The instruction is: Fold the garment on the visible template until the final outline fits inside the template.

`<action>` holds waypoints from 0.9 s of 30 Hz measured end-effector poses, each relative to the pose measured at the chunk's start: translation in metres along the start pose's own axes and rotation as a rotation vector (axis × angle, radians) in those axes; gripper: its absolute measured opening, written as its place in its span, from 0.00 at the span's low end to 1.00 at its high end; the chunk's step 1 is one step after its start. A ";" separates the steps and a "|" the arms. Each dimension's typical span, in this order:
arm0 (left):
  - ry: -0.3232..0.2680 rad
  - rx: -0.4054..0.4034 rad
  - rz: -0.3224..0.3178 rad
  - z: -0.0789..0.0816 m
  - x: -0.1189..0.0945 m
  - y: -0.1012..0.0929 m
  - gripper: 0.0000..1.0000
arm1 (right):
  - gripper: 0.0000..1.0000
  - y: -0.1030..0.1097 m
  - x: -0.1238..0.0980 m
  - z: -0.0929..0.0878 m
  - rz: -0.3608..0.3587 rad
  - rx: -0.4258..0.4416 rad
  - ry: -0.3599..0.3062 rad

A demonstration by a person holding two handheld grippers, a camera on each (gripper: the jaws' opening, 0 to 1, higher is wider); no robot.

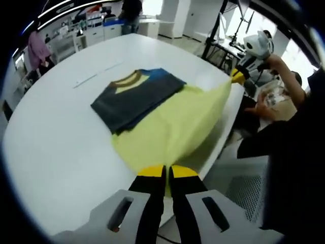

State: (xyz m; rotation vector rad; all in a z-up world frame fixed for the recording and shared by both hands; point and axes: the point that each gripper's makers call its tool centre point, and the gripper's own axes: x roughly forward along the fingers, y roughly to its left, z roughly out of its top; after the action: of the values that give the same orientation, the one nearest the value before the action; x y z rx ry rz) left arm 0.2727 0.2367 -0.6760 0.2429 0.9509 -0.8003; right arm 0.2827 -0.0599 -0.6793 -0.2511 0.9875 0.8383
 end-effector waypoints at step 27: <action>-0.125 0.107 0.099 0.070 0.006 0.053 0.01 | 0.00 -0.057 0.012 0.056 -0.106 -0.071 -0.078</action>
State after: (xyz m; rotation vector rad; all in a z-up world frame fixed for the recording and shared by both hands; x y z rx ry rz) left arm 0.3561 0.2346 -0.6479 0.3271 0.7741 -0.7675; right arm 0.3625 -0.0616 -0.6683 -0.3262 0.8652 0.7811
